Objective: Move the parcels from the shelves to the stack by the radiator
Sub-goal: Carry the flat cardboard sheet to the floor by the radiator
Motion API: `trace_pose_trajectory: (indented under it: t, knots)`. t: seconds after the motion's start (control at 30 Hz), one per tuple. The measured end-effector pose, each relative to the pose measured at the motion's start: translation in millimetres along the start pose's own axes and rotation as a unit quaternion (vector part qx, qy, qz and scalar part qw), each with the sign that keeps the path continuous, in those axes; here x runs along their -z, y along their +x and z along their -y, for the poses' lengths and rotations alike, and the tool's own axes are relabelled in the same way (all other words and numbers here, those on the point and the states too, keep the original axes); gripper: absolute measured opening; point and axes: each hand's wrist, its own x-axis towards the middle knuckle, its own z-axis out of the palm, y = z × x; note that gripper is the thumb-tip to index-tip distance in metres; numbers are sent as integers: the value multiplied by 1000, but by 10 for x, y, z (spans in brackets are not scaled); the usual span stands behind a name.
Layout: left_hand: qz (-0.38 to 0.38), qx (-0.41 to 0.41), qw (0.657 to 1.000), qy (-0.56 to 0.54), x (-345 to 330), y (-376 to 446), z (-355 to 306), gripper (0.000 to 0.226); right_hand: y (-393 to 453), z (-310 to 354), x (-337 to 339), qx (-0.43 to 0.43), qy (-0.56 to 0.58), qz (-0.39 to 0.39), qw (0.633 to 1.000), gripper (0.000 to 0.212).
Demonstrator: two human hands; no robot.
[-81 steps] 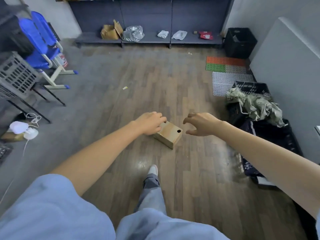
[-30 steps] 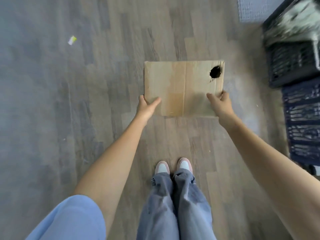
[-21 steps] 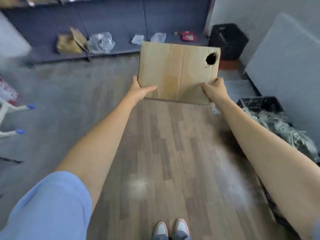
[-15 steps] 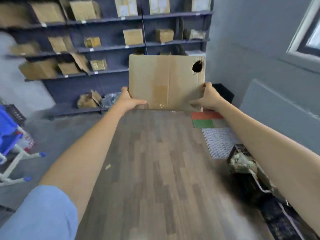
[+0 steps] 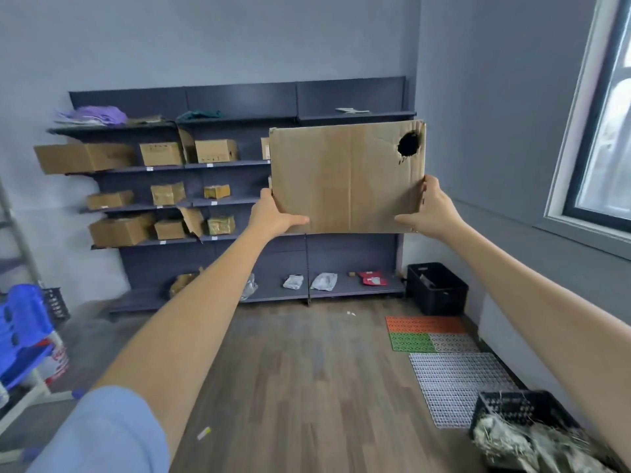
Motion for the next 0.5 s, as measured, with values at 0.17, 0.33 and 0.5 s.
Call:
trace_pose_trajectory:
  t: [0.17,0.33,0.5]
  knots:
    - [14,10,1000,5,-261,146,111,90,140,-209,-44,-26,-18,10,999,82]
    - [24,17,1000,10,-525,570,407,85,484,-431,-353,-37,-34,9,999,83]
    - [35,32,998,41,-756,1318,788,77,1117,-652,-960,-48,-44,17,998,73]
